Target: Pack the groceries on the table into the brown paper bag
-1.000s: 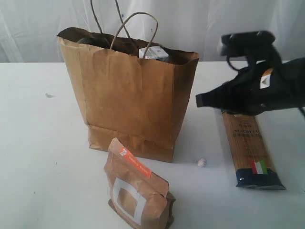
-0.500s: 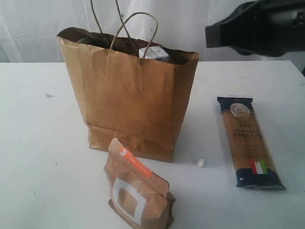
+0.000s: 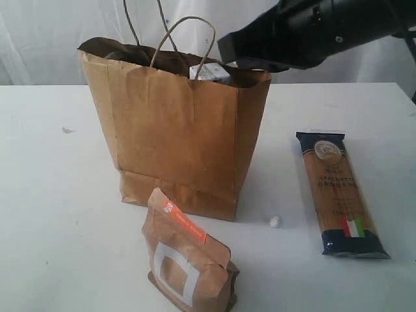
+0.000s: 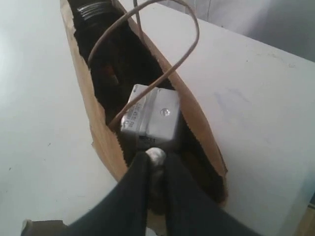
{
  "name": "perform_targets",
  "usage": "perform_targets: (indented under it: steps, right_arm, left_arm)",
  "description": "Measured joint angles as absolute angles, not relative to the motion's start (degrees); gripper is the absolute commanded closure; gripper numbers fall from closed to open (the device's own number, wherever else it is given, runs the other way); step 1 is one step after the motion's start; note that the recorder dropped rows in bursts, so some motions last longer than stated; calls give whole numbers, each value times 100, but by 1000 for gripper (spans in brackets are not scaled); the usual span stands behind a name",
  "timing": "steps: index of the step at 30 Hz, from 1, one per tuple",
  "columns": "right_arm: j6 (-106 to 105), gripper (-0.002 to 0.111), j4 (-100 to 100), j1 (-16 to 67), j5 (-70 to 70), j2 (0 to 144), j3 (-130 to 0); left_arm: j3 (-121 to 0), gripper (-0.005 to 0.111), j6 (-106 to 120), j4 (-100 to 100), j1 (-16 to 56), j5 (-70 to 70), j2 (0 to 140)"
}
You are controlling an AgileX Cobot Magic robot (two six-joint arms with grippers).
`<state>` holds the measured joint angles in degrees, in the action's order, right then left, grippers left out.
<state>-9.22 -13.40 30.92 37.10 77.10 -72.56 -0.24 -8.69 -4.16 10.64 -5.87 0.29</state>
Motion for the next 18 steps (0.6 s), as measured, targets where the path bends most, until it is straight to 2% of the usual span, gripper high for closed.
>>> perform_targets:
  steps: [6,12,18]
  right_arm:
    - [-935,61,-1340,3092,3794,7954,-7373]
    - [-935,59,-1340,3092,3838,7876,-7373]
    - [-940,59,-1329,3092,3886,6761,-7243]
  left_arm:
    - [-24,107,-869,-416,1064,-587,29]
    - [-24,107,-869,-416,1064,-587,29]
    - [-24,107,-869,-416,1064,-587,29]
